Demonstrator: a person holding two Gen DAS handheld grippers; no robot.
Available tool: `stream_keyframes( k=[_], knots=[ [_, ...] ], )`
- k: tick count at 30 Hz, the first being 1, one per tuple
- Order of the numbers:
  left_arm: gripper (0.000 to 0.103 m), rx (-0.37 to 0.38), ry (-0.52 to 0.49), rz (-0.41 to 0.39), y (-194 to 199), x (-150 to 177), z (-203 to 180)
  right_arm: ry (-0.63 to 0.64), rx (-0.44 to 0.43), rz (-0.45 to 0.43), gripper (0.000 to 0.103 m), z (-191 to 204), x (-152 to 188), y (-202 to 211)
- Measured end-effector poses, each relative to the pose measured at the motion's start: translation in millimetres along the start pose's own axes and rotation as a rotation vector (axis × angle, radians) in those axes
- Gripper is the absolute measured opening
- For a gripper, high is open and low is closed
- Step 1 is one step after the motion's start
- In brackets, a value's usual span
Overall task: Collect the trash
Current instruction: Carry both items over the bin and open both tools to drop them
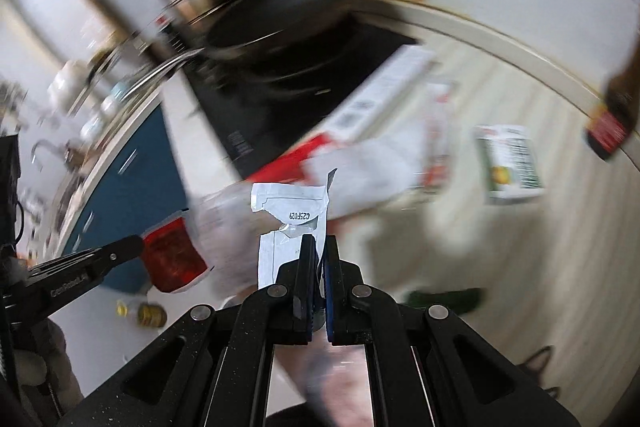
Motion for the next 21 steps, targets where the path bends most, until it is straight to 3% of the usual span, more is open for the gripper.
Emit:
stream_keyframes(
  k=[5, 8, 13, 21],
  knots=[
    [0.000, -0.011, 0.101, 0.023, -19.2, 20.2, 94.3, 0.109, -0.023, 0.060, 0.004, 100.5, 24.0, -51.5],
    [0.000, -0.024, 0.173, 0.074, -59.9, 38.2, 168.2, 0.176, -0.027, 0.100, 0.004, 155.6, 46.0, -100.1],
    [0.000, -0.039, 0.271, 0.175, -160.9, 64.9, 270.9, 0.213, -0.051, 0.209, 0.004, 221.1, 96.6, -233.7],
    [0.000, 0.023, 0.372, 0.303, -374.0, 105.7, 375.7, 0.241, -0.046, 0.386, 0.004, 251.8, 170.3, -496.3]
  ],
)
Point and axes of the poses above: each gripper's, at about its wrist camera, not at the fingertips, and y roughly against the way its jaws point, z to its left, x to its underside, the point moved 3 cm from there along -y, roughly the way its jaws point, and after that the axes turned 13 degrees about z, right-handed, at the moved point
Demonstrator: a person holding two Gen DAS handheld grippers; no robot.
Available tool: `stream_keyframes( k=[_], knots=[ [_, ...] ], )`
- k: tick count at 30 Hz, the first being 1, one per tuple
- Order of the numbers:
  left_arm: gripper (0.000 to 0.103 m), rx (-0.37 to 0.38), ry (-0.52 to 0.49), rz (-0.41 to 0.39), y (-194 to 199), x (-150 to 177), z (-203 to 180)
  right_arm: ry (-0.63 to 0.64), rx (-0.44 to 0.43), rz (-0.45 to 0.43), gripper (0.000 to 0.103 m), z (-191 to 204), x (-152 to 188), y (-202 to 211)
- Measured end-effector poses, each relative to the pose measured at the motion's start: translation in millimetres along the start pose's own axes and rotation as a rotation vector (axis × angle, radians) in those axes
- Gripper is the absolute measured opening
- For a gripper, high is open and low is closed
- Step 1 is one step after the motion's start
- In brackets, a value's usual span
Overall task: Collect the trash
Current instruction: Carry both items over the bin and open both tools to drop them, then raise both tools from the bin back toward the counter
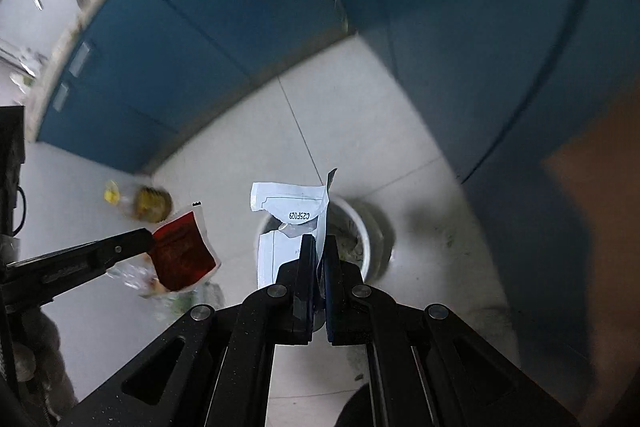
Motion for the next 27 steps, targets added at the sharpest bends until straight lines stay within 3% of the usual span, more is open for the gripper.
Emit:
stream_keyframes(
  k=[3, 7, 9, 11, 12, 13, 15, 16, 18, 27],
  knots=[
    [0.001, 0.048, 0.037, 0.050, -64.3, -14.9, 25.0, 0.017, 0.006, 0.091, 0.004, -4.1, -5.5, -94.2],
    [0.005, 0.005, 0.070, 0.098, -132.9, -21.6, 52.5, 0.042, 0.046, 0.182, 0.005, -8.9, -9.2, -187.5],
    [0.005, -0.057, 0.079, 0.119, -153.6, -21.5, 64.1, 0.056, 0.090, 0.226, 0.010, -11.3, -13.5, -225.4],
    [0.007, -0.088, 0.084, 0.106, -154.1, -20.6, 70.2, 0.065, 0.128, 0.244, 0.029, -14.7, -13.7, -241.8],
    [0.022, -0.108, 0.084, 0.089, -152.3, -17.9, 74.4, 0.064, 0.130, 0.240, 0.051, -16.1, -12.8, -242.5],
    [0.057, -0.123, 0.087, 0.069, -147.1, -14.6, 77.7, 0.062, 0.131, 0.235, 0.062, -17.1, -11.9, -239.4],
    [0.103, -0.151, 0.091, 0.040, -131.7, -11.0, 80.3, 0.068, 0.162, 0.224, 0.070, -15.6, -9.0, -225.8],
    [0.103, -0.167, 0.093, 0.020, -120.2, -8.8, 79.0, 0.070, 0.168, 0.223, 0.086, -19.7, -10.3, -214.1],
    [0.103, -0.207, 0.093, -0.018, -95.0, 0.1, 78.8, 0.079, 0.192, 0.219, 0.103, -21.3, -10.2, -191.2],
    [0.103, -0.203, 0.149, -0.143, 60.8, 73.3, 58.0, 0.145, 0.312, 0.132, 0.103, 23.9, 20.5, -8.5]
  ],
)
Point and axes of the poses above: each gripper's, at about its wrist camera, not at the fingertips, and y roughly against the way its jaws point, z to its left, x to its underside, the point moved 3 cm from there along -y, roughly the way its jaws point, and after that the axes turned 13 degrees about z, right-handed, at the moved point
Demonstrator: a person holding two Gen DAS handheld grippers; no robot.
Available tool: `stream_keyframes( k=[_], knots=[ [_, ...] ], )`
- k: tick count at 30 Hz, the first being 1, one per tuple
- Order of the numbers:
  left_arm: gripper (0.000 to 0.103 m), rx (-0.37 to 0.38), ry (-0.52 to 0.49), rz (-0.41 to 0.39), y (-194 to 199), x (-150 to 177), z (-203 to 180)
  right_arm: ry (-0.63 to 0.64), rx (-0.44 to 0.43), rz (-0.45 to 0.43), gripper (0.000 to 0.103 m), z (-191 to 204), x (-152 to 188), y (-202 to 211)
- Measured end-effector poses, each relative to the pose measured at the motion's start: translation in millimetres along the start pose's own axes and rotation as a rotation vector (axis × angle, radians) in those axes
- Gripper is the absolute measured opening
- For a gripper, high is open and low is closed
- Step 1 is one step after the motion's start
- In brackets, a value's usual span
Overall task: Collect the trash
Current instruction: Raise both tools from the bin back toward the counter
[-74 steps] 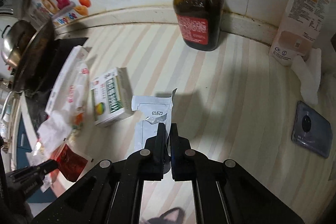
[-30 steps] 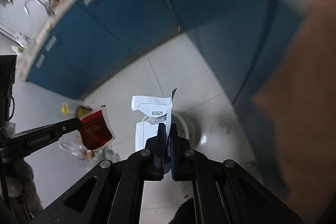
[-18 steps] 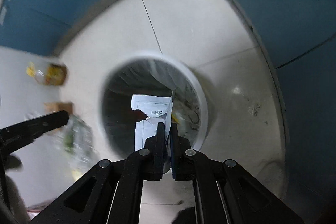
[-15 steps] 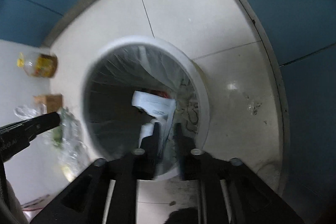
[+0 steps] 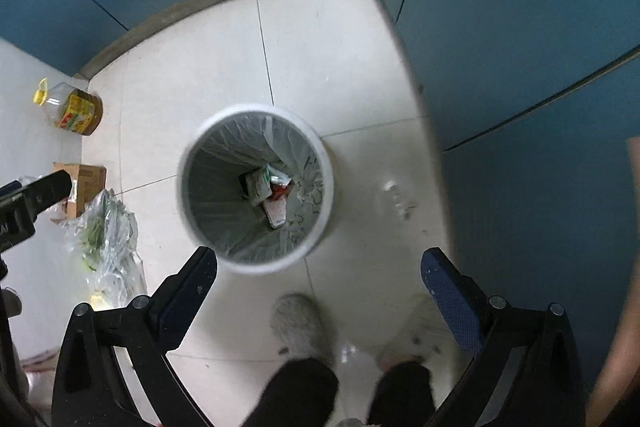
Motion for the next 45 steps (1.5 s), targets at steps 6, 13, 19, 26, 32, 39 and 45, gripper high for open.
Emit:
stream_keyframes(
  k=[6, 13, 19, 26, 32, 39, 45],
  knots=[
    [0.103, 0.001, 0.034, -0.074, 115.8, 41.8, 6.7, 0.013, -0.030, -0.040, 0.103, -0.4, 39.6, 132.3],
    [0.103, 0.037, 0.068, -0.153, 224.0, 83.8, 14.0, 0.047, -0.039, -0.110, 0.103, -6.0, 79.8, 255.5],
    [0.103, 0.059, 0.061, -0.215, 288.8, 118.1, 13.4, 0.077, -0.079, -0.173, 0.103, -8.0, 114.0, 339.2],
    [0.103, 0.052, 0.051, -0.269, 337.4, 154.9, 4.6, 0.111, -0.123, -0.262, 0.103, -16.9, 150.0, 408.7],
    [0.103, 0.024, 0.048, -0.363, 374.7, 163.5, -25.2, 0.102, -0.219, -0.334, 0.103, -39.2, 172.2, 441.9],
    [0.103, 0.039, -0.069, -0.511, 427.8, 143.9, -115.8, -0.096, -0.294, -0.504, 0.103, -146.1, 178.9, 489.0],
    [0.103, 0.026, -0.303, -0.483, 432.3, 126.9, -255.7, -0.405, -0.241, -0.507, 0.103, -301.9, 193.9, 482.5]
  ],
)
Point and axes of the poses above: each gripper's, at about its wrist camera, not at the fingertips, and y roughly against the way its jaws point, z to its left, x to its underside, the point moved 3 cm from there along -y, roughly the way its jaws point, and after that the axes turned 13 degrees about z, right-handed, at the moved point
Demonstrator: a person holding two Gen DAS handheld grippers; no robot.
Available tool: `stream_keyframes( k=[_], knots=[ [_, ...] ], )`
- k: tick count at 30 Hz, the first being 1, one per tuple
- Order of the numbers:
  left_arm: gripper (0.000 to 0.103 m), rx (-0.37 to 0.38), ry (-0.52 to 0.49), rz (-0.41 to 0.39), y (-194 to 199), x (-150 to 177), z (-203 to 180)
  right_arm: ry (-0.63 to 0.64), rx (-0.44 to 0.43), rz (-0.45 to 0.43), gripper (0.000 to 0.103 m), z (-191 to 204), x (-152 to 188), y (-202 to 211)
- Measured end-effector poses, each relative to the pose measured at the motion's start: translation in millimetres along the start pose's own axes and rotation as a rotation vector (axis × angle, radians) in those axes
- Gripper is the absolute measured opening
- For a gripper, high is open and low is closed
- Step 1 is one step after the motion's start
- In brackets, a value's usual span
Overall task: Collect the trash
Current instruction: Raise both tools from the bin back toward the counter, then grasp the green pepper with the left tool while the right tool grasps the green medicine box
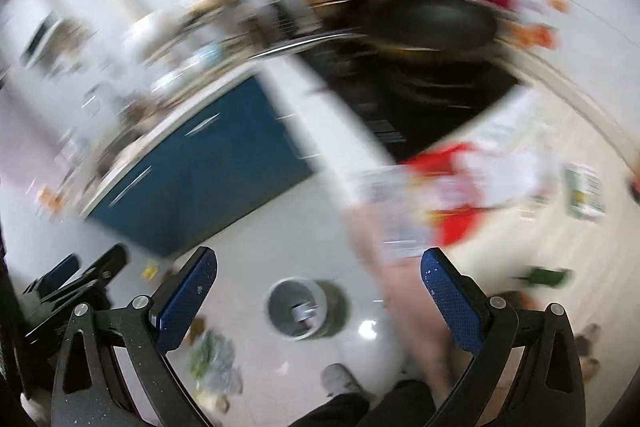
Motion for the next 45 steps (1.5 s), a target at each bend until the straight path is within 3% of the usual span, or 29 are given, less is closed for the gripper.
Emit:
stream_keyframes(
  k=[3, 8, 11, 15, 20, 22, 26, 27, 28, 30, 33, 38, 41, 45],
  knots=[
    [0.103, 0.049, -0.250, 0.039, -21.4, -7.2, -104.1, -0.216, 0.078, 0.044, 0.103, -108.4, -7.4, 1.4],
    [0.103, 0.039, -0.733, 0.061, -54.1, 15.0, -269.9, -0.427, 0.235, 0.138, 0.103, -247.7, 10.3, -4.8],
    [0.103, 0.074, -0.914, 0.105, -70.1, 34.0, -337.3, -0.535, 0.290, 0.175, 0.103, -312.5, 31.1, -10.4],
    [0.101, 0.101, -1.110, 0.195, -93.0, 63.1, -398.0, -0.651, 0.322, 0.209, 0.103, -369.3, 64.4, -13.7],
    [0.095, 0.097, -1.260, 0.266, -112.0, 89.3, -427.8, -0.721, 0.313, 0.247, 0.103, -401.1, 89.0, -22.3],
    [0.077, 0.085, -1.299, 0.290, -118.8, 93.7, -433.5, -0.734, 0.303, 0.262, 0.103, -405.2, 92.5, -28.4],
    [0.054, 0.132, -1.307, 0.368, -123.7, 90.6, -440.6, -0.738, 0.289, 0.294, 0.103, -416.6, 95.4, -39.5],
    [0.037, 0.171, -1.291, 0.420, -123.8, 88.8, -441.6, -0.738, 0.286, 0.298, 0.103, -417.3, 94.0, -40.8],
    [0.027, 0.180, -1.270, 0.439, -123.7, 86.4, -441.6, -0.738, 0.281, 0.303, 0.103, -418.5, 91.2, -43.8],
    [0.023, 0.144, -1.250, 0.404, -122.8, 78.3, -444.3, -0.736, 0.274, 0.303, 0.103, -420.7, 84.9, -49.1],
    [0.022, 0.160, -1.150, 0.379, -115.8, 55.8, -438.8, -0.724, 0.266, 0.285, 0.103, -420.0, 68.9, -55.1],
    [0.022, 0.128, -0.833, 0.297, -100.1, -17.9, -419.5, -0.659, 0.204, 0.253, 0.103, -409.9, 19.8, -69.5],
    [0.022, 0.089, -0.653, 0.301, -112.6, -60.4, -406.8, -0.584, 0.184, 0.219, 0.103, -390.2, -20.5, -83.0],
    [0.022, 0.055, -0.541, 0.292, -129.0, -91.9, -391.1, -0.500, 0.203, 0.189, 0.103, -359.3, -64.8, -105.5]
  ],
)
Point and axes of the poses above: each gripper's, at about its wrist camera, not at the fingertips, and y roughly against the way its jaws point, z to its left, x to its underside, the point moved 3 cm from there along -y, roughly the way its jaws point, and after that the axes turned 13 degrees about z, right-handed, at the moved point
